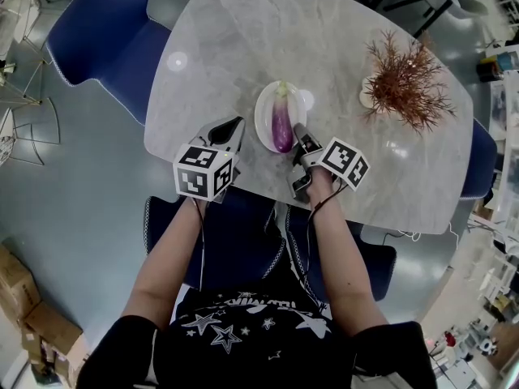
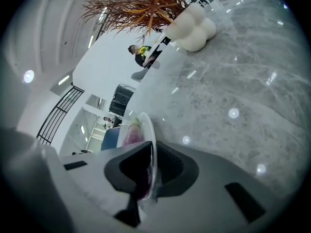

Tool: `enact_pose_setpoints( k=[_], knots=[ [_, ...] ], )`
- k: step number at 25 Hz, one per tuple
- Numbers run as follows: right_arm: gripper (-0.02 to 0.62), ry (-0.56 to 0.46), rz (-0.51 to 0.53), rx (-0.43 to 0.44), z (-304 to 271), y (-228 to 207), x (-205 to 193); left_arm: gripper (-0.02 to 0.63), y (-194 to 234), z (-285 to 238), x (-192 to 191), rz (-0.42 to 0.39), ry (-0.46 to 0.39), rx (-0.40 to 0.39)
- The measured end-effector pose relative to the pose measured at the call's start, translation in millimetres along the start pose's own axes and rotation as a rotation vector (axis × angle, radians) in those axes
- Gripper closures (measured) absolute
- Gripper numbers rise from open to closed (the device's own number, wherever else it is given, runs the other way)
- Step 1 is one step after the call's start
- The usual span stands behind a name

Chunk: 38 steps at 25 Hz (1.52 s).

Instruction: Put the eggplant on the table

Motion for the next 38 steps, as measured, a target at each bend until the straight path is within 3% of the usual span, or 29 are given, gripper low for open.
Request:
enact_pose_setpoints(
  k=[12, 16, 23, 38],
  knots=[
    [0.560, 0.043, 0.128, -0.176, -3.2, 9.3, -6.7, 0.600, -0.2, 9.7, 0.3, 0.014, -0.010, -0.012],
    [0.560, 0.044, 0.150, -0.191, 0.0, 5.1, -4.4, 0.600, -0.4, 10.3, -1.0, 0.018, -0.012, -0.007],
    [0.560, 0.020, 0.181, -0.186, 19.8, 13.4, 0.5, 0.600, -9.6, 21.5, 3.4, 0.024, -0.027, -0.005],
    [0.561, -0.017, 0.169, -0.020, 87.3, 37.8, -37.9, 0.600, -80.0, 77.8, -3.9, -0.076, -0.080, 0.015]
  ],
)
Point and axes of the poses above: the fingertips, and each gripper's own axes: z backward along the fingers, y to its left, x out of its top, the point moved 6 cm from there along z, backward along the fingers, and after that the axes turned 11 degrees about y, right-handed, at the moved point
